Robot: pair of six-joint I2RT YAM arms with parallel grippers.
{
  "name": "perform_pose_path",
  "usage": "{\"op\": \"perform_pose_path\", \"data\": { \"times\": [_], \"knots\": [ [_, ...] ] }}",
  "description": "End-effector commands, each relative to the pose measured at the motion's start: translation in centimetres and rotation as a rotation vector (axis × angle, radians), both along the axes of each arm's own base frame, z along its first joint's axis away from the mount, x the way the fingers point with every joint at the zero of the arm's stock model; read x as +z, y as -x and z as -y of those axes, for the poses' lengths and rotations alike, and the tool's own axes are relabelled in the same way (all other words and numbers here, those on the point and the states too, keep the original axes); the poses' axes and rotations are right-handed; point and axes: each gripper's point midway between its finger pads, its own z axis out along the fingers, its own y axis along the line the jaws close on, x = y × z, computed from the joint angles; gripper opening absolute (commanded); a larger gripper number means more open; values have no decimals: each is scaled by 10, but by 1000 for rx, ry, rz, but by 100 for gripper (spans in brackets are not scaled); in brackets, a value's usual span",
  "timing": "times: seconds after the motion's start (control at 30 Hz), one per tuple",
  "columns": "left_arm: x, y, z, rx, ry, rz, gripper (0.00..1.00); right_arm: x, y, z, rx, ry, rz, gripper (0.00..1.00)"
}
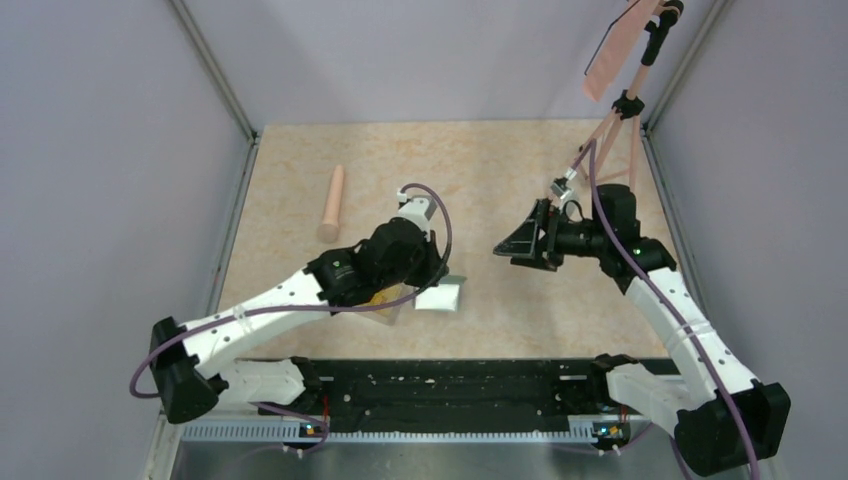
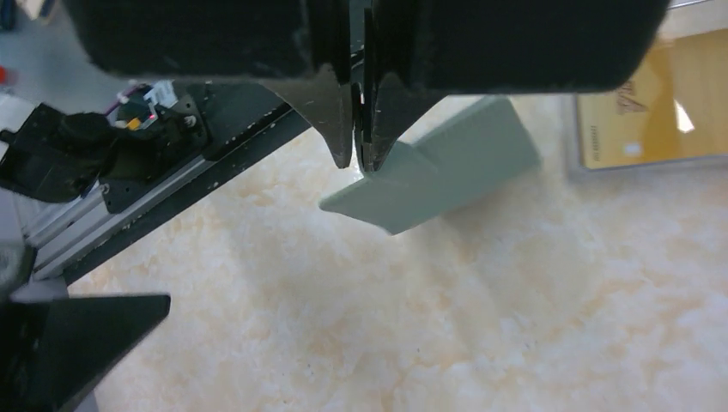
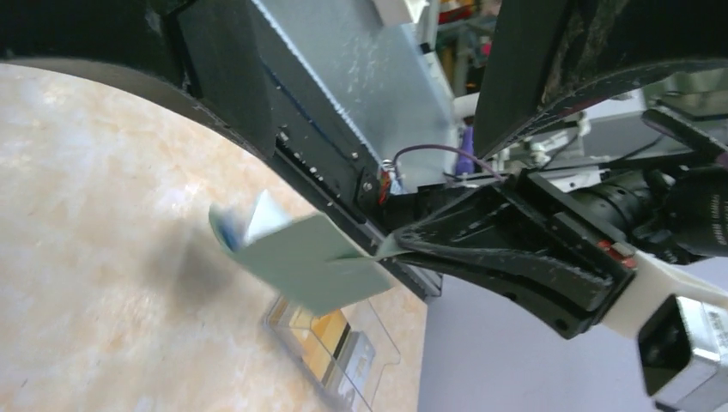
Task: Put the credit cards into the card holder
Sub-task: Open the card holder.
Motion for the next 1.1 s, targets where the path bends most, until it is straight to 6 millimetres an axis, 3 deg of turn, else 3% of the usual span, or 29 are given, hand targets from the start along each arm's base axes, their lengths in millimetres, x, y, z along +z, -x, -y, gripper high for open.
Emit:
{"op": "perform_pose_path", "data": {
  "times": [0.0, 0.2, 0.3, 0.5, 0.7, 0.9, 1.07],
  "knots": [
    [74, -4, -26, -101, -11, 299, 0, 35, -8, 8, 0, 78, 207, 87],
    [127, 7, -43, -195, -13, 470, 0, 54, -5, 6, 50, 72, 299, 90],
    [139, 18, -35, -293, -14, 464, 0, 62, 0, 2, 91, 65, 349, 90],
    [139, 48, -2, -547, 32, 383, 0, 83, 4, -5, 158, 26, 449, 90],
    [132, 59, 21, -669, 74, 330, 0, 94, 6, -13, 202, -34, 484, 91],
    [129, 59, 31, -729, 90, 372, 0, 100, 6, -24, 232, -121, 508, 89],
    [123, 71, 35, -823, 104, 359, 0, 101, 8, -30, 257, -182, 520, 89]
  ]
}}
